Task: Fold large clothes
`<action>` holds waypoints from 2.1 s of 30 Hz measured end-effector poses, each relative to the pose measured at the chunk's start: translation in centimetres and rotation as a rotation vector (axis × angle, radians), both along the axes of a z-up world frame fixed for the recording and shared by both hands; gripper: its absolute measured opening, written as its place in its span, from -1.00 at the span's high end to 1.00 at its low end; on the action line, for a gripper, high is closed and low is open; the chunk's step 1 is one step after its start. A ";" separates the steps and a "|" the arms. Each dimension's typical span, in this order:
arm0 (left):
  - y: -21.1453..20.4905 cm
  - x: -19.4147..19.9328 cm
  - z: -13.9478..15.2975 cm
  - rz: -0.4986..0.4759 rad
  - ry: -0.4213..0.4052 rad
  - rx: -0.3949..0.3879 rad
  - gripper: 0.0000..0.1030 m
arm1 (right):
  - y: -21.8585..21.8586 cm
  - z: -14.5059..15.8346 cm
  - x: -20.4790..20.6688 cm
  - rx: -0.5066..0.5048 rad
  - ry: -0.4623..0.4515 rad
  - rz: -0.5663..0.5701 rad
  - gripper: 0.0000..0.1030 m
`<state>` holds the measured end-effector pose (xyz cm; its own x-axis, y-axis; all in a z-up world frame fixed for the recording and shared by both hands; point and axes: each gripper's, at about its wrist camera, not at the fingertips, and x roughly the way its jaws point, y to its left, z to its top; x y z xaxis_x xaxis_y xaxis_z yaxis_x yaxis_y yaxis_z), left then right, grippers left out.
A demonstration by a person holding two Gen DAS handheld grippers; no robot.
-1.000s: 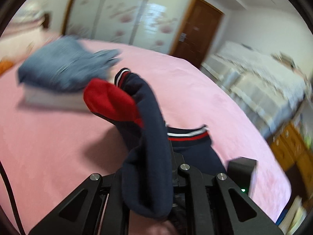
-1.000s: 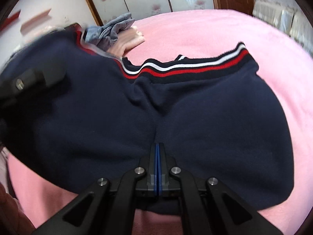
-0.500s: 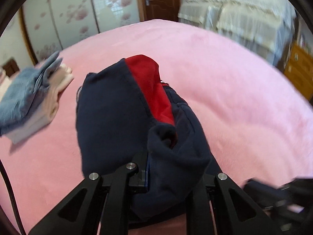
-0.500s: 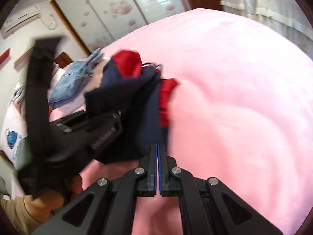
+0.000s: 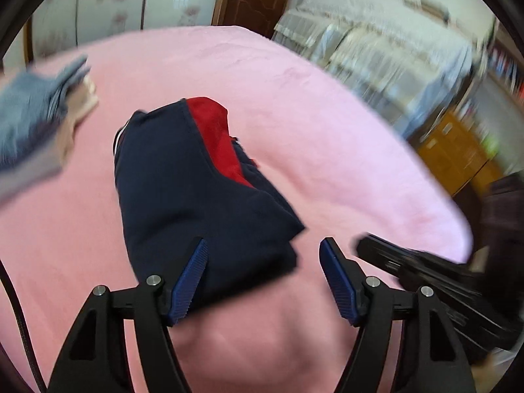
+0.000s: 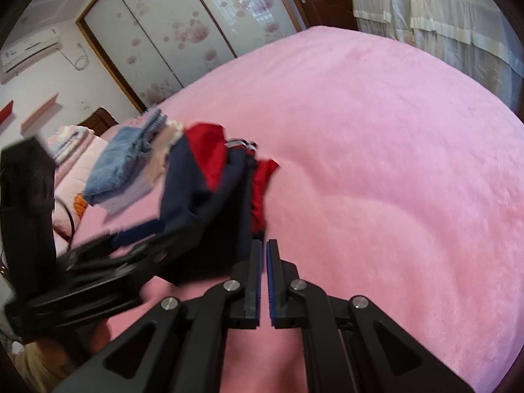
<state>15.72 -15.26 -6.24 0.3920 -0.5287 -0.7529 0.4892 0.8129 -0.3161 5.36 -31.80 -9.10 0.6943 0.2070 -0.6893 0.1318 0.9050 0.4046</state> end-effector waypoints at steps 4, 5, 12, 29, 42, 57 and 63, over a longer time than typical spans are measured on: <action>4.3 -0.4 1.1 0.116 0.034 -0.088 -0.35 | 1.6 1.9 1.1 -0.008 -0.043 0.032 0.42; 5.6 -0.2 1.0 0.172 0.043 -0.073 -0.35 | 2.0 2.3 1.3 -0.014 -0.052 0.042 0.40; 8.5 2.4 -2.6 0.297 0.083 0.052 -0.35 | 6.1 2.6 4.5 -0.134 -0.049 0.131 0.40; 3.1 3.5 -8.2 0.184 0.024 0.236 -0.14 | 4.3 -5.7 4.8 -0.165 0.147 0.054 0.88; 5.9 8.0 -2.8 0.250 0.001 0.143 -0.14 | 3.1 3.0 8.3 -0.175 -0.012 0.064 -0.16; 3.0 17.6 -6.1 0.234 0.113 0.084 0.07 | 1.2 -2.8 18.8 -0.087 0.172 0.045 0.90; 1.8 17.8 -8.3 0.244 0.108 0.123 0.03 | 0.1 -6.6 19.4 -0.050 0.236 -0.007 0.88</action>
